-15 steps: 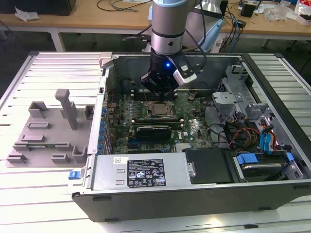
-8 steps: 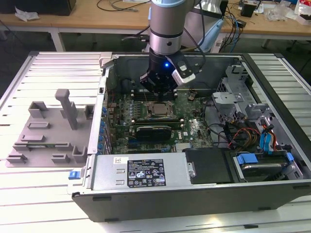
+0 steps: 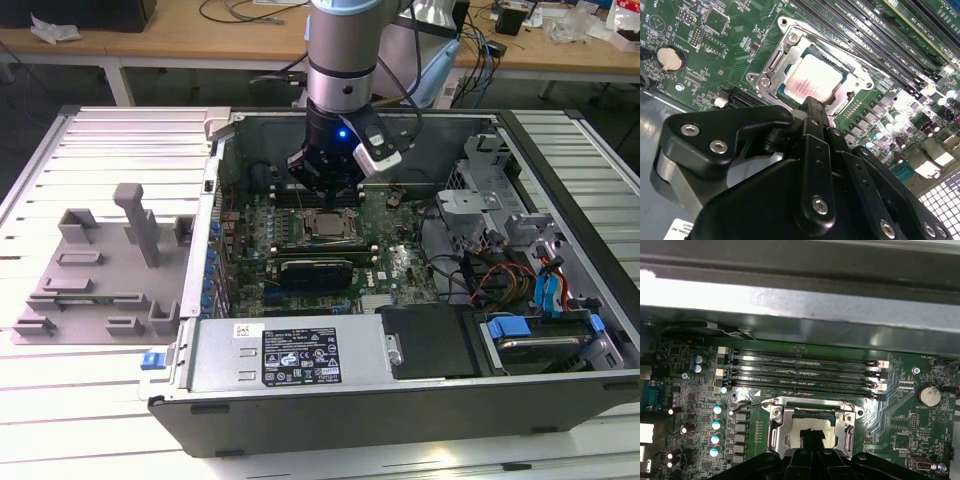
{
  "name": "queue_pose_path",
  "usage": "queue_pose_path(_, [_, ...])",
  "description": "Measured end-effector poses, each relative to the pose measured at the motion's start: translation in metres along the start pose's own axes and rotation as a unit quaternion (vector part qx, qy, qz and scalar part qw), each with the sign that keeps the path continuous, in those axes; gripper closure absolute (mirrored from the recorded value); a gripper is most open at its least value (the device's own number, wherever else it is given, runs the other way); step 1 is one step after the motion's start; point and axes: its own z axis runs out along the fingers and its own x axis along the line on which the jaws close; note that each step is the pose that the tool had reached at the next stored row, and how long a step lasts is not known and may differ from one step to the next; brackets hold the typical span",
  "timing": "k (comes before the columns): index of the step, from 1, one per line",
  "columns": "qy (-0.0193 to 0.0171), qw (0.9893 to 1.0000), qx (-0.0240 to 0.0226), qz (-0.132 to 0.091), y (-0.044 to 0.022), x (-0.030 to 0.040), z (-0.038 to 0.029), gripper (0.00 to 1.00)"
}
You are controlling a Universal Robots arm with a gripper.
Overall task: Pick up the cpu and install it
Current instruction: 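Close the cpu cover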
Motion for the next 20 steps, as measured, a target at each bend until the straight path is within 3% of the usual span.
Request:
queue_pose_path(6, [0.0, 1.0, 0.0, 0.0, -0.0021, 0.004, 0.0009, 0.89])
queue_pose_path(9, [-0.0001, 1.0, 0.0, 0.0, -0.0093, 0.0072, 0.0032, 0.89])
queue_pose_path(12, [-0.0001, 1.0, 0.0, 0.0, -0.0114, 0.0098, 0.0045, 0.89])
queue_pose_path(16, [0.0, 1.0, 0.0, 0.0, -0.0116, 0.013, 0.0076, 0.89])
queue_pose_path(20, [-0.0001, 1.0, 0.0, 0.0, -0.011, 0.021, 0.0119, 0.89])
